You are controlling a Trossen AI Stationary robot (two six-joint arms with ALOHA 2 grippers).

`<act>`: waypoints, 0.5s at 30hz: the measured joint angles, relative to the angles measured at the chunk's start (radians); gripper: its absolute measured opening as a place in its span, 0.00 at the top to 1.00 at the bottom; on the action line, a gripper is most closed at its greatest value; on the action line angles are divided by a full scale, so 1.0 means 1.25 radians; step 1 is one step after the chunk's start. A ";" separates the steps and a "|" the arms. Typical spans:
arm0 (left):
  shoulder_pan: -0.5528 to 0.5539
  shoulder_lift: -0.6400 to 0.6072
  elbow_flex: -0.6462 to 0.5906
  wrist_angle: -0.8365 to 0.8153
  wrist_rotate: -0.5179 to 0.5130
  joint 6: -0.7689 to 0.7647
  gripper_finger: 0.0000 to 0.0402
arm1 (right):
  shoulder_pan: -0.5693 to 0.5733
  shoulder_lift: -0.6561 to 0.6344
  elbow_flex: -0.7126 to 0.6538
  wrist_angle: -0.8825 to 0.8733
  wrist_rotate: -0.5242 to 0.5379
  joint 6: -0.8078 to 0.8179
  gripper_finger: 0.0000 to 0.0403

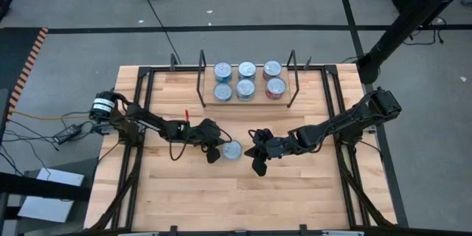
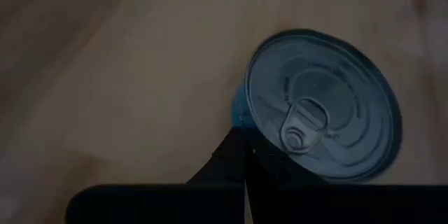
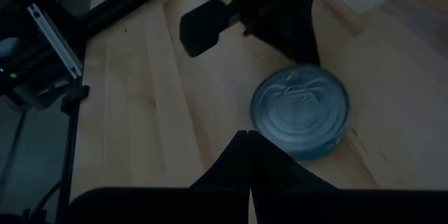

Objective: Stack canned seafood by type on shelf
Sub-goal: Stack the yellow-blue tuna can on top of the yellow-blue tuna can on the shelf

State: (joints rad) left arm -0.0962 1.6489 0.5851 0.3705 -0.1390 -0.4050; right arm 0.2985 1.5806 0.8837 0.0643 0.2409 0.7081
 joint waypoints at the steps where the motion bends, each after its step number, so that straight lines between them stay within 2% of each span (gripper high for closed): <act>1: -0.007 0.011 0.000 0.018 -0.001 0.000 1.00 | 0.000 0.000 0.000 -0.001 0.000 -0.005 0.98; 6: -0.038 0.056 0.011 0.120 0.000 -0.035 1.00 | 0.000 0.000 0.000 -0.016 -0.001 -0.013 0.98; 15: -0.078 0.098 0.082 0.122 0.001 0.007 1.00 | 0.000 0.001 0.000 -0.037 -0.008 -0.064 0.97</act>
State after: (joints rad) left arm -0.1933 1.7710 0.6876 0.5231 -0.1382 -0.3966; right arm 0.2985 1.5822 0.8837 0.0185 0.2310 0.6283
